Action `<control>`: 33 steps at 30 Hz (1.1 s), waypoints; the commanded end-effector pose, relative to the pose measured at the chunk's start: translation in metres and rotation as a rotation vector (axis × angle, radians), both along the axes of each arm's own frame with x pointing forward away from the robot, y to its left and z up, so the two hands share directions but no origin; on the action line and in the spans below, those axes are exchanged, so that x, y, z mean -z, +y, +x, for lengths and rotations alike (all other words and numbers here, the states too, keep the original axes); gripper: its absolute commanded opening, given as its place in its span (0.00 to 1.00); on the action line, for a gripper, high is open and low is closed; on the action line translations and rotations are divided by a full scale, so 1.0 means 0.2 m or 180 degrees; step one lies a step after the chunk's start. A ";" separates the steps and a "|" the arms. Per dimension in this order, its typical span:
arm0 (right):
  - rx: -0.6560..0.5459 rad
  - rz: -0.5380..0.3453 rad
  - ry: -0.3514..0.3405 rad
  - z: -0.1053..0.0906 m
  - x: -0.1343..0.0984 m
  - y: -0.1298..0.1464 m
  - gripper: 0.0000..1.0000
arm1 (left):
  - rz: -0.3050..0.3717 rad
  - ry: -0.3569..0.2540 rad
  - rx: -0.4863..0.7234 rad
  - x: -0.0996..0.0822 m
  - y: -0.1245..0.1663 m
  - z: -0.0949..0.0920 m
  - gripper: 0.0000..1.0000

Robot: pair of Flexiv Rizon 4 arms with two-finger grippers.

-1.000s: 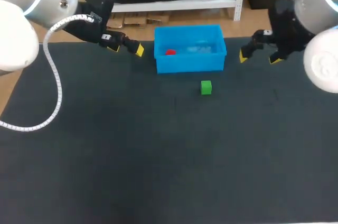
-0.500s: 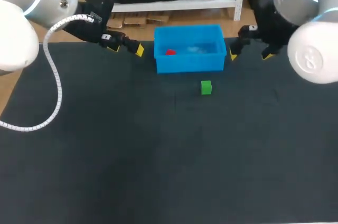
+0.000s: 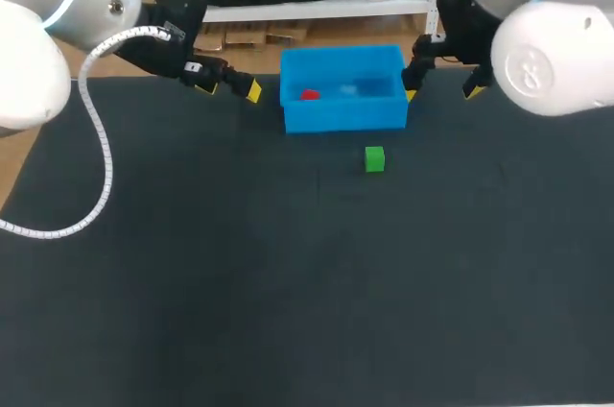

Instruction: Use the left arm to pick the red cube and place it into the blue plastic box first, then use the right arm to grasp the green cube and put it into the same blue plastic box after the first action is fully finished.

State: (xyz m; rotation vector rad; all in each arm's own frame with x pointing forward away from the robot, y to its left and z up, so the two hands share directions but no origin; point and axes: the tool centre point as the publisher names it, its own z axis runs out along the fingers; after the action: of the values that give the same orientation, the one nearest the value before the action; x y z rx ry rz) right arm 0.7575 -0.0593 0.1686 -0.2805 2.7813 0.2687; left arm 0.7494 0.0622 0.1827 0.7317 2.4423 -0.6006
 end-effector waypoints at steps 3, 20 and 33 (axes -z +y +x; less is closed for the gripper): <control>-0.0007 -0.0029 0.0144 0.05 -0.01 0.05 1.00 | -0.0017 -0.0010 0.0011 0.00 0.01 0.00 1.00; 0.0013 -0.0145 0.0492 0.10 0.00 0.12 1.00 | -0.0017 -0.0010 0.0011 0.00 0.01 0.00 1.00; 0.0051 -0.0185 0.0718 0.13 0.00 0.18 1.00 | -0.0017 -0.0010 0.0011 0.00 0.01 0.00 1.00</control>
State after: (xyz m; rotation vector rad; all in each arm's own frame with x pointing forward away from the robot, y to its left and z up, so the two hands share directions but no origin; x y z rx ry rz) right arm 0.7764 -0.0268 0.1670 -0.2528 2.9698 0.2383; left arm 0.7494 0.0622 0.1827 0.7316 2.4423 -0.6006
